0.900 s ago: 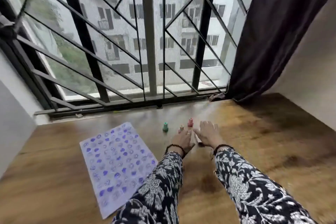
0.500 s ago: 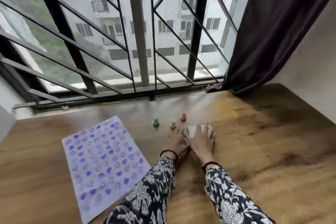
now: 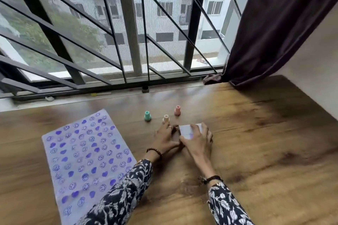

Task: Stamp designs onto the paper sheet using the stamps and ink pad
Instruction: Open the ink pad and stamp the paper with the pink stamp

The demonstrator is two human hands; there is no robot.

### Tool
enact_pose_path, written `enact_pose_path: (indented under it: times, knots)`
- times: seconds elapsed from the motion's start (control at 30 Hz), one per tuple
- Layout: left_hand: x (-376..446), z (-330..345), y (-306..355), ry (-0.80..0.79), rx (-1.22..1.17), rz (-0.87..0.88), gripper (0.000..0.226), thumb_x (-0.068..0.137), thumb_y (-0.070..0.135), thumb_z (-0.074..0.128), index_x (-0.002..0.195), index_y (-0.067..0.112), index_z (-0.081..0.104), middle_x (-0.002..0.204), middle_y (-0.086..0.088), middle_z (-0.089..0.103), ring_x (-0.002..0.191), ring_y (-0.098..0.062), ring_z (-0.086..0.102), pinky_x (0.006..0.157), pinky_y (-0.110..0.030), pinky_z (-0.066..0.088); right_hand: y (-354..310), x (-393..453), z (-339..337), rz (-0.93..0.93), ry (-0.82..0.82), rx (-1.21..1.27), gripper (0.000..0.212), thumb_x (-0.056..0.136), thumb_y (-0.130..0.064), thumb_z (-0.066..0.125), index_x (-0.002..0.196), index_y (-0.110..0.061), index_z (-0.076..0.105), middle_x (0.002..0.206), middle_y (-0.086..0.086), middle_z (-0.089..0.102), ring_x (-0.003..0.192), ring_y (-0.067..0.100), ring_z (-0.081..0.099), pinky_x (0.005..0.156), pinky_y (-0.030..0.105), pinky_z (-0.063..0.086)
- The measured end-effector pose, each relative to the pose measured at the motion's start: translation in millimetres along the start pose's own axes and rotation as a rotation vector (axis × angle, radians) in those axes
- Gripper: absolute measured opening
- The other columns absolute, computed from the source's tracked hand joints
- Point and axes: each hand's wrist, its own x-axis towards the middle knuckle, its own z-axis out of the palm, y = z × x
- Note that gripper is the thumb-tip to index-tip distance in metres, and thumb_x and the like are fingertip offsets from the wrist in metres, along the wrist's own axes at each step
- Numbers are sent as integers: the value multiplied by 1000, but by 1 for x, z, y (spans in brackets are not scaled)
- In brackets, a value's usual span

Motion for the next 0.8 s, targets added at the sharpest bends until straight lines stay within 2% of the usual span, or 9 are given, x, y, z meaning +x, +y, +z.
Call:
enact_pose_path:
  times: [0.13, 0.27, 0.4, 0.67, 0.8]
  knots:
    - [-36, -6, -3, 30, -53, 9, 65, 64, 42, 71, 121, 20, 49, 118, -8, 54, 112, -25, 48, 93, -38, 35, 0, -27, 2, -5, -31, 88, 64, 69, -39, 70, 128, -23, 50, 147, 10, 32, 126, 34, 34, 101, 37, 32]
    - [-85, -9, -15, 68, -5, -66, 71, 53, 58, 46, 116, 25, 49, 110, -2, 55, 106, -22, 46, 87, -34, 29, -5, -68, 10, -57, -63, 116, 68, 68, -38, 72, 130, -20, 50, 148, 11, 32, 130, 32, 31, 103, 37, 31]
    - [-133, -7, -32, 132, 90, -79, 59, 56, 53, 53, 111, 31, 50, 105, 5, 54, 104, -19, 45, 74, -26, 15, -11, -115, 20, -99, -57, 115, 72, 64, -37, 75, 129, -16, 51, 148, 9, 35, 127, 33, 36, 102, 38, 34]
    - [-173, -11, -49, 174, 54, -29, 70, 58, 62, 40, 119, 28, 46, 116, 5, 48, 114, -13, 38, 90, -22, 11, -17, -155, 34, -109, -5, 210, 92, 58, -33, 84, 135, -8, 41, 144, 8, 39, 128, 27, 40, 108, 36, 31]
    - [-174, -12, -50, 172, 4, -22, 63, 61, 57, 52, 116, 28, 46, 115, 5, 47, 116, -12, 36, 89, -20, 7, -14, -160, 31, -52, -61, 302, 95, 58, -36, 84, 137, -13, 36, 147, 5, 32, 135, 21, 30, 109, 29, 27]
